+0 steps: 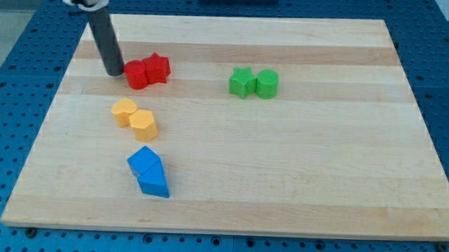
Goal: Nudge the yellow heart along with the yellow hexagon a bit down
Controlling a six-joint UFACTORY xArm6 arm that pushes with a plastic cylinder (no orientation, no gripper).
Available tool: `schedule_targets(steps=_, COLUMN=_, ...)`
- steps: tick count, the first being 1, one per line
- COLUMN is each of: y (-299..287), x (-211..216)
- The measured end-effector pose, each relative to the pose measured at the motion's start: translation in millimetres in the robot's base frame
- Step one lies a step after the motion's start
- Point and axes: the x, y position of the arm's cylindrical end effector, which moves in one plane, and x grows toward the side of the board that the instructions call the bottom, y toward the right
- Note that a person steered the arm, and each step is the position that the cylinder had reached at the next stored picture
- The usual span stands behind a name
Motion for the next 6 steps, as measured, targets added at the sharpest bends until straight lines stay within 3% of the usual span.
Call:
schedule_targets(steps=3, y=7.0, x=21.1)
schedule_targets(steps=6, y=12.8, x=68.1)
